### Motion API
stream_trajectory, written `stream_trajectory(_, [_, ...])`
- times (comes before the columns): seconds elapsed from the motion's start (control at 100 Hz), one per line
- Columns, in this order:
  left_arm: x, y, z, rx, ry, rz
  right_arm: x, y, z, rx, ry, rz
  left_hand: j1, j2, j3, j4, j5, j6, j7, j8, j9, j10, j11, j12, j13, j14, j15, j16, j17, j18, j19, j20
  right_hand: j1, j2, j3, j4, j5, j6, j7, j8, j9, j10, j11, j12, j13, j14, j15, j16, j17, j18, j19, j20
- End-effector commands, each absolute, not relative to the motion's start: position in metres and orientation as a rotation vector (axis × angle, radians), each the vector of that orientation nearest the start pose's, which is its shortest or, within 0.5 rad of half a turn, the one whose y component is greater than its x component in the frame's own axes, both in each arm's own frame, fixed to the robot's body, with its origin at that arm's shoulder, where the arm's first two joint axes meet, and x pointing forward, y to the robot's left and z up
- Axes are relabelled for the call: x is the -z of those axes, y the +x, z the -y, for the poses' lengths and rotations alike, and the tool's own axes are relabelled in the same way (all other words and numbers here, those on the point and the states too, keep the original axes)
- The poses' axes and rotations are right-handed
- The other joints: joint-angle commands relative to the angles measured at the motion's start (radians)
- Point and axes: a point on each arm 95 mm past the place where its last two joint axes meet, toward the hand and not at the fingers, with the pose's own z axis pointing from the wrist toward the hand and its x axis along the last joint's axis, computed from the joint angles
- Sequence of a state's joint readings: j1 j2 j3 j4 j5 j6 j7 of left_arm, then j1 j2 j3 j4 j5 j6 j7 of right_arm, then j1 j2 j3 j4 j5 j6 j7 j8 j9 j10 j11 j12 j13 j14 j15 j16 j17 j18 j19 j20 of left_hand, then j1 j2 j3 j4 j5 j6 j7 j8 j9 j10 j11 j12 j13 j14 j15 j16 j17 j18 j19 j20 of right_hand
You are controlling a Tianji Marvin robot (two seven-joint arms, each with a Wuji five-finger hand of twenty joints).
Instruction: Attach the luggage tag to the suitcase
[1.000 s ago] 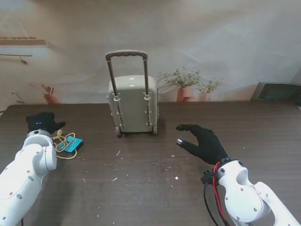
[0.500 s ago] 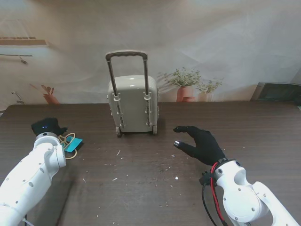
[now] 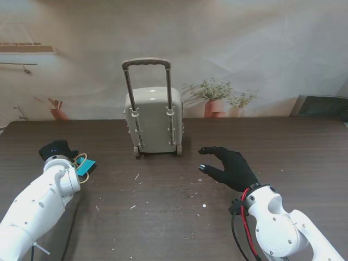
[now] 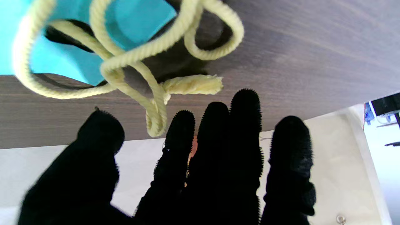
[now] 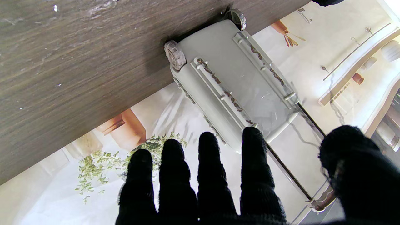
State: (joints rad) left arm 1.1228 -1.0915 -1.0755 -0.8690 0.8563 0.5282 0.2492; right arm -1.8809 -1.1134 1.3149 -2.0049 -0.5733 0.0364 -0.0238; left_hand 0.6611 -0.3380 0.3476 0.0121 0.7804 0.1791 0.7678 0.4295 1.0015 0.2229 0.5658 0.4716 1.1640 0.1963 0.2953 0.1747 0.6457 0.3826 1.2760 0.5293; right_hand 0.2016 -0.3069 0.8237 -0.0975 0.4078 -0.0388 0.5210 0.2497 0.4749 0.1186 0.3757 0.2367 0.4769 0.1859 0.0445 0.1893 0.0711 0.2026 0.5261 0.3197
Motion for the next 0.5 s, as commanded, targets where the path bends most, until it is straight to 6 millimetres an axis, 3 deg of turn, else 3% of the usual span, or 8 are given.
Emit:
stream_trajectory(0.0, [0.3686,0.4985,-0.1673,0.691,-1.432,-0.992,0.2730,0.3173,-0.0297,2.409,-2.052,1.538,-0.006,-0.046,0.087,-0.026,0.019,0.000,0.027,0.020,0.018,0.029,0.024,0.033,0.069,-0.073,0.015,-0.025,0.012,0.028,0.041,-0.020,-0.003,0.003,-0.016,-0.012,0.003,0.001,-0.007,0.002,0.018,0.002,-0.001,-0.003,0.018,-0.001,0.009,-0.002,-0.003,-0.003,0.006,-0.014])
stream_trajectory(0.17, [0.3749,0.4999,-0.1633,0.704,-1.471,-0.975,0.2742,0.3176,-0.0310,2.399,-2.054,1.541,0.082,-0.082,0.115,-0.052,0.012,-0.022,0.068,-0.040,0.029,0.025,0.029,0.036,0.078,-0.078,0.023,-0.026,0.019,0.029,0.052,-0.029,-0.002,0.003,-0.016,-0.012,0.005,0.002,-0.006,0.002,0.018,0.003,-0.001,-0.003,0.018,0.001,0.009,-0.002,-0.003,-0.002,0.007,-0.014])
stream_trajectory(0.31, [0.3765,0.5006,-0.1621,0.721,-1.484,-0.958,0.2747,0.3172,-0.0313,2.397,-2.057,1.536,0.243,-0.107,0.091,-0.061,-0.019,-0.047,0.148,-0.079,0.034,0.017,0.042,0.043,0.083,-0.086,0.029,-0.027,0.018,0.021,0.064,-0.030,0.000,0.002,-0.014,-0.012,0.015,0.005,-0.003,0.003,0.022,0.004,0.001,-0.002,0.020,0.000,0.010,-0.002,-0.003,-0.002,0.008,-0.014])
stream_trajectory(0.37, [0.3758,0.5006,-0.1613,0.736,-1.483,-0.951,0.2749,0.3172,-0.0316,2.394,-2.058,1.536,0.321,-0.091,0.091,-0.082,-0.023,-0.059,0.183,-0.079,0.039,0.009,0.056,0.051,0.091,-0.094,0.035,-0.027,0.017,0.016,0.073,-0.026,0.000,0.003,-0.013,-0.012,0.021,0.007,-0.002,0.003,0.025,0.004,0.001,-0.002,0.020,0.001,0.010,-0.002,-0.002,-0.002,0.008,-0.015])
stream_trajectory(0.4, [0.3751,0.5008,-0.1607,0.746,-1.484,-0.945,0.2750,0.3172,-0.0319,2.392,-2.058,1.535,0.358,-0.070,0.070,-0.101,-0.032,-0.056,0.200,-0.077,0.038,0.013,0.073,0.065,0.097,-0.102,0.041,-0.026,0.011,0.014,0.078,-0.022,0.001,0.002,-0.013,-0.012,0.023,0.007,-0.002,0.003,0.025,0.004,0.001,-0.002,0.020,0.000,0.010,-0.002,-0.002,-0.002,0.008,-0.015])
stream_trajectory(0.49, [0.3723,0.5002,-0.1597,0.777,-1.483,-0.936,0.2751,0.3172,-0.0329,2.389,-2.057,1.534,0.378,-0.086,0.093,-0.102,-0.048,-0.054,0.253,-0.062,0.052,0.021,0.149,0.153,0.119,-0.149,0.072,-0.024,0.003,-0.002,0.103,-0.003,0.002,0.002,-0.011,-0.012,0.028,0.007,-0.002,0.003,0.028,0.005,0.001,-0.002,0.022,0.001,0.010,-0.002,-0.002,-0.001,0.008,-0.015])
